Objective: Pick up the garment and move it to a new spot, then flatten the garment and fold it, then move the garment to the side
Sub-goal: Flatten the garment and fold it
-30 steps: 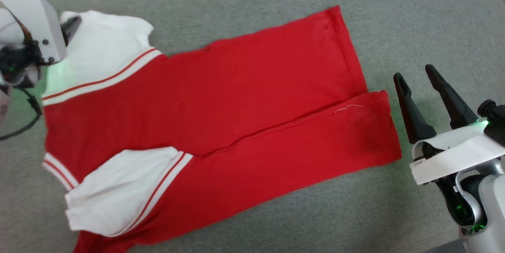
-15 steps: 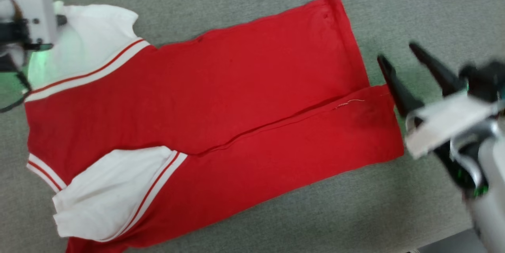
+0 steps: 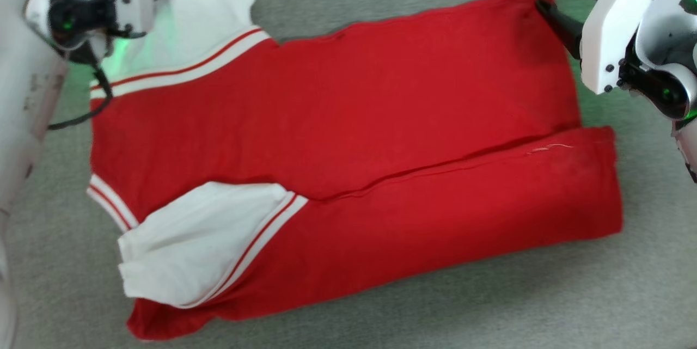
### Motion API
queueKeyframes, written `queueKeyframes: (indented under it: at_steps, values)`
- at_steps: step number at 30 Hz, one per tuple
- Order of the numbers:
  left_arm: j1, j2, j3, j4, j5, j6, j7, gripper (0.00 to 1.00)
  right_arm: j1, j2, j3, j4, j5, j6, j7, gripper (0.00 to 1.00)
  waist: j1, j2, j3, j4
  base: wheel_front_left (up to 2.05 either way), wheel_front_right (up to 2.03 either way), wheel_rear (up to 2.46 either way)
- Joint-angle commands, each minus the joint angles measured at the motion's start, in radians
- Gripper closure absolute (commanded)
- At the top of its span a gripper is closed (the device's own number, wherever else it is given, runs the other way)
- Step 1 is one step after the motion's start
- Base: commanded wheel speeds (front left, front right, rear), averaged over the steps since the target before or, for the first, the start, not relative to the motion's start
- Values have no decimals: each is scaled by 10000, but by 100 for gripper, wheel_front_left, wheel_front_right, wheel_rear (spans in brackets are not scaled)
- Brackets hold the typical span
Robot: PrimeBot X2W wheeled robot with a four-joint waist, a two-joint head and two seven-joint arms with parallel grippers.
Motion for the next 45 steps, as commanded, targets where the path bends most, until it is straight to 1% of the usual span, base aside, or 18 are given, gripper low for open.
queueKeyframes:
  at_steps: [1,3,4,8,9,10,11,14,18,23,26,27,31,34,40,45]
  values:
    - [165,-206,-145,80,-28,-95,13,100,-207,-53,324,292,292,-17,371,0,0,0,214,388,0,0,0]
    - [169,-303,-160,112,-47,-142,-147,100,-396,-139,808,486,652,-17,758,0,0,0,222,493,0,0,0]
    - [175,-335,-163,134,-61,-166,-212,100,-467,-192,1134,441,837,-15,809,0,0,0,225,530,0,0,0]
    - [174,-456,-240,135,-75,-212,-472,100,-567,-471,1921,695,1499,-15,902,0,0,0,247,685,0,0,0]
    - [172,-491,-256,103,-91,-224,-537,100,-620,-562,2026,788,1598,-15,813,54,0,0,237,739,0,0,0]
    - [187,-519,-274,73,-101,-236,-641,100,-664,-641,2115,881,1654,-15,728,93,0,0,208,784,0,0,0]
    - [235,-539,-291,48,-116,-245,-764,100,-705,-716,2204,964,1695,-17,609,100,0,0,145,827,0,0,0]
    - [455,-696,-360,-265,-229,-237,-1280,100,-704,-944,2407,1132,1943,-17,208,100,0,0,-267,1010,0,0,0]
    - [964,-738,-353,-892,-704,-242,-2061,100,-516,-1307,2704,1082,2225,-17,-473,100,0,0,-1219,1389,0,0,0]
    - [1814,-546,-458,-1973,-1277,-241,-3116,100,141,-1838,3232,808,2715,-17,-1107,100,0,0,-2467,1879,0,0,0]
    - [2372,-128,-499,-2948,-1767,-238,-3562,100,559,-2157,3458,521,2984,-17,-1465,100,0,0,-3052,2098,0,0,0]
    - [2372,-128,-499,-2948,-1767,-238,-3562,100,559,-2157,3458,521,2984,-17,-1465,100,0,0,-3052,2098,0,0,0]
    - [3173,460,-702,-4371,-2166,-239,-4040,100,1276,-2728,3649,142,3359,-17,-1859,100,0,0,-3630,2444,0,0,0]
    - [3947,1059,-767,-5493,-2438,-239,-4565,100,1887,-3197,3762,-267,3544,-17,-2120,100,0,0,-3912,2624,0,0,0]
    - [6088,2329,-886,-7807,-2767,-238,-6173,100,3252,-4098,3827,-1224,3880,-17,-2754,100,0,0,-4193,2817,0,0,0]
    - [7816,3083,-1019,-8755,-2880,-240,-7479,100,4261,-4645,3666,-1855,3899,-17,-3333,100,0,0,-4239,2848,0,0,0]
